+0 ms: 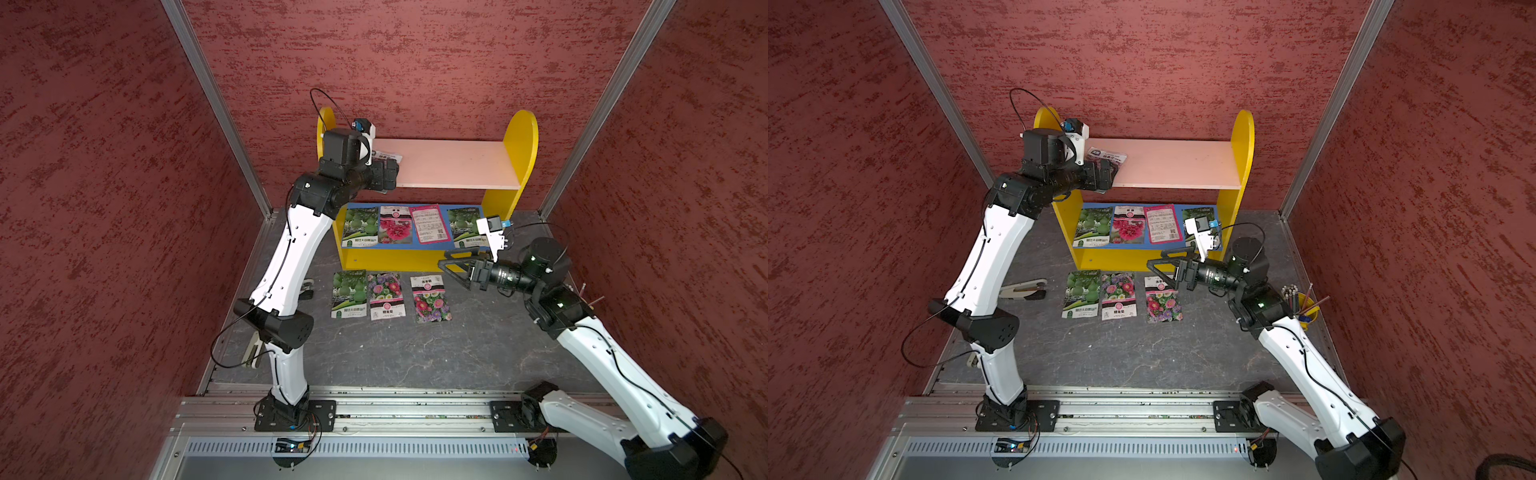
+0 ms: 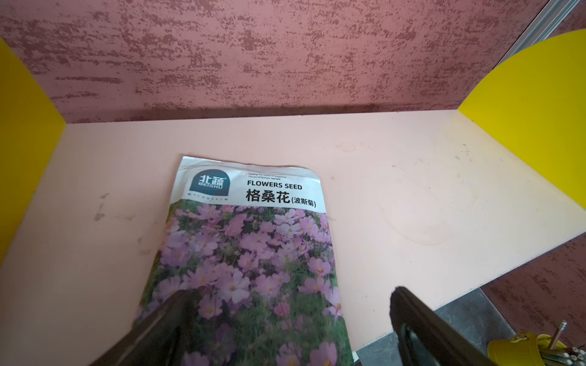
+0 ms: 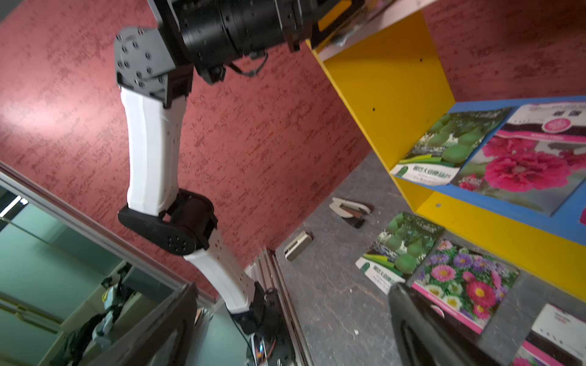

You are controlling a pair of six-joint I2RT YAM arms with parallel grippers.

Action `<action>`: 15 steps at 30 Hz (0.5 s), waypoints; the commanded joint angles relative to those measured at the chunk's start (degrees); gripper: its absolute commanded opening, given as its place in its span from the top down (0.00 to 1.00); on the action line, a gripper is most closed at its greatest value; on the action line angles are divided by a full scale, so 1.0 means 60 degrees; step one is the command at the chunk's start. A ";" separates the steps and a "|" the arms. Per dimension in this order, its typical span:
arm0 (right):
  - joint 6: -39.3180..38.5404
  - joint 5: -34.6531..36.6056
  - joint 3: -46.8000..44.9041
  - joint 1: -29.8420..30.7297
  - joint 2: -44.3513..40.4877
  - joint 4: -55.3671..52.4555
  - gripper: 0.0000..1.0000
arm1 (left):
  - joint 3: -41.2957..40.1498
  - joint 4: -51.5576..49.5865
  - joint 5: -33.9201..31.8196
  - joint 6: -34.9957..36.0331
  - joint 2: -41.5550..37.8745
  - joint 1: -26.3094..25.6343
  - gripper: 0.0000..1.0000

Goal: Take the seed bag off the shelf
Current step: Adjust the seed packet on the shelf.

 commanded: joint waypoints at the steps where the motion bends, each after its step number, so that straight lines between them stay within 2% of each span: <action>1: 0.1429 0.0937 -0.0331 0.0035 0.0275 0.2487 0.03 | -0.0293 0.1630 0.0262 -0.0287 -0.0628 0.0208 0.00; 5: 0.2335 0.1413 -0.0432 0.0178 0.0889 0.3777 0.03 | -0.0428 0.2267 0.0777 -0.0645 -0.0790 0.0484 0.00; 9: 0.2943 0.2289 -0.0173 0.0525 0.1508 0.4310 0.04 | -0.1557 0.3281 0.1855 -0.0914 -0.1516 0.0674 0.00; 15: 0.3266 0.4043 0.0842 0.1176 0.2244 0.3163 0.06 | -0.2547 0.2450 0.2887 -0.0615 -0.2716 0.0695 0.00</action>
